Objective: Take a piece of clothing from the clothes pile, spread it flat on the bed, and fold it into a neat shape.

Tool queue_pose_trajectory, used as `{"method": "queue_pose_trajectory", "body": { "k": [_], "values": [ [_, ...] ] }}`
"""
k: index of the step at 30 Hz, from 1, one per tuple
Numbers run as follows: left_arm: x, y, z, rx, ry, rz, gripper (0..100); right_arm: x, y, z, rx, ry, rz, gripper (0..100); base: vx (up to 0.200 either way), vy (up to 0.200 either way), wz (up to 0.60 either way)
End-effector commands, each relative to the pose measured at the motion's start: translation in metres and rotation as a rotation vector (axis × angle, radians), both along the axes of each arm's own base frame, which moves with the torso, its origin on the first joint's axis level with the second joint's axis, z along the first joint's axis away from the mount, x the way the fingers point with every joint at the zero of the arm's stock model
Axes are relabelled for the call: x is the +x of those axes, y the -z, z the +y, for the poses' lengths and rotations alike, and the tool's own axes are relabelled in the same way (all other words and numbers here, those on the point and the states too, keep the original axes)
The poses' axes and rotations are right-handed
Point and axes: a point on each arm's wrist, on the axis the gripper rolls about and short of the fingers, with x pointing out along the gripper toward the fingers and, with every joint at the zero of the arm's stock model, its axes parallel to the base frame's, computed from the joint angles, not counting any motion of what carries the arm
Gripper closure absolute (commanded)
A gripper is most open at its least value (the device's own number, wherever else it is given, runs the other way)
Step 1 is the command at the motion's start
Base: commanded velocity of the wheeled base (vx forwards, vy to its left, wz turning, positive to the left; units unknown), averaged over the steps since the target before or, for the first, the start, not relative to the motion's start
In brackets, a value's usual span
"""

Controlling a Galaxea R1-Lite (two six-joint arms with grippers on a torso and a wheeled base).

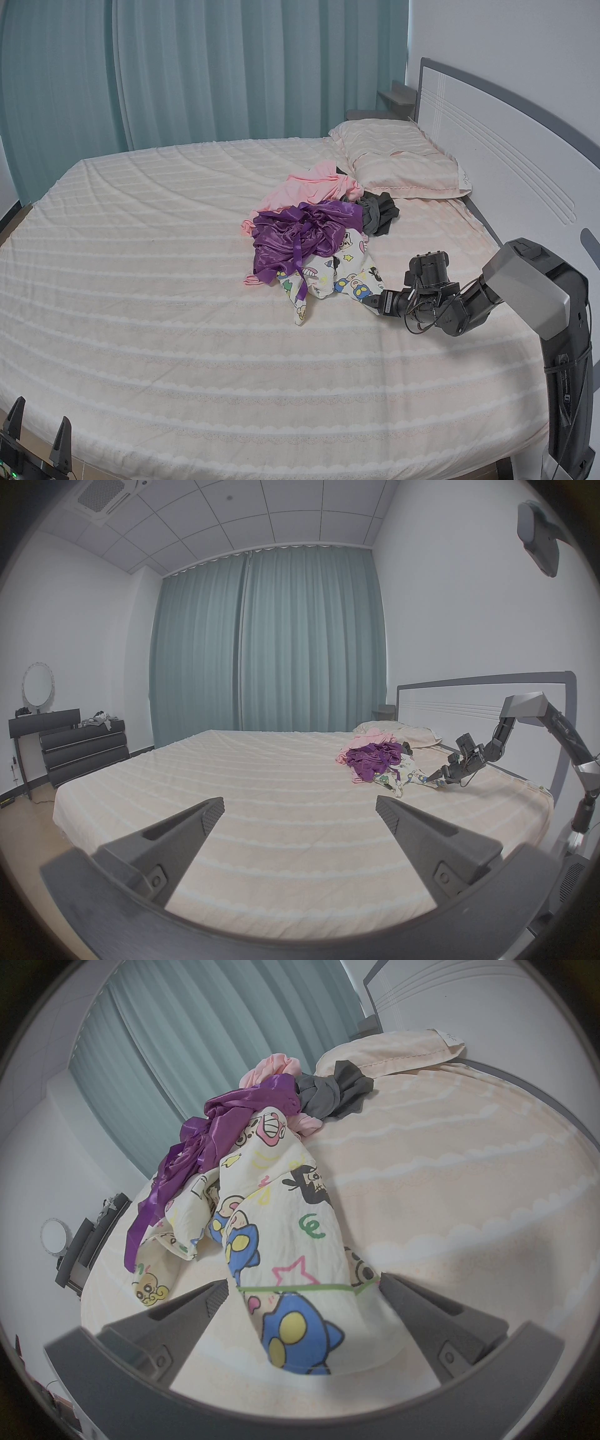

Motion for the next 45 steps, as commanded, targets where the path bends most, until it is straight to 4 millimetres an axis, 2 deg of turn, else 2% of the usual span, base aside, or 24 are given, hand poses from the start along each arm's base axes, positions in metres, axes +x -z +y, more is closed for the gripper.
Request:
{"method": "queue_pose_trajectory", "body": {
  "k": [1,10,13,21,22,23,24,25,30,38,42,43,45],
  "values": [
    [0.0,0.005,0.0,0.0,-0.001,0.001,0,0.001,0.012,0.003,-0.016,-0.014,0.01,100,0.0,0.0,0.0],
    [0.0,0.005,0.0,0.0,-0.001,0.001,0,0.0,-0.006,-0.002,-0.005,0.014,-0.064,100,0.0,0.0,0.0],
    [0.0,0.005,0.0,0.0,-0.001,0.0,0,-0.01,-0.015,-0.008,0.003,0.019,-0.065,100,0.0,0.0,0.0],
    [0.0,0.005,0.0,0.0,-0.001,0.0,0,-0.087,-0.065,-0.027,0.15,-0.013,-0.084,100,0.0,0.0,0.0],
    [0.0,0.005,0.0,0.0,-0.001,0.001,0,-0.104,-0.07,-0.031,0.182,-0.035,-0.068,100,0.0,0.0,0.0],
    [0.0,0.005,0.0,0.0,-0.001,0.0,0,-0.117,-0.072,-0.035,0.208,-0.055,-0.047,100,0.0,0.0,0.0],
    [0.0,0.005,0.0,0.0,-0.001,0.0,0,-0.117,-0.072,-0.035,0.208,-0.055,-0.047,100,0.0,0.0,0.0],
    [0.0,0.005,0.0,0.0,-0.001,0.0,0,-0.142,-0.074,-0.041,0.257,-0.091,-0.001,100,0.0,0.0,0.0],
    [0.0,0.005,0.0,0.012,0.001,-0.001,0,-0.192,-0.084,-0.055,0.315,-0.106,0.007,100,0.0,0.0,0.0],
    [0.0,0.005,0.0,0.026,0.002,-0.001,0,-0.253,-0.081,-0.065,0.303,-0.146,0.07,100,0.0,0.0,0.0],
    [0.0,0.003,-0.001,0.052,0.033,-0.01,0,-0.269,-0.098,-0.071,0.342,-0.168,0.0,100,0.0,0.0,0.0],
    [-0.001,0.001,-0.001,0.051,0.035,-0.019,0,-0.269,-0.1,-0.072,0.348,-0.169,-0.006,100,0.0,0.0,0.0],
    [-0.008,-0.074,-0.001,-0.076,0.055,-0.203,0,-0.275,-0.113,-0.075,0.418,-0.169,-0.041,100,0.0,0.0,0.0]
  ]
}}
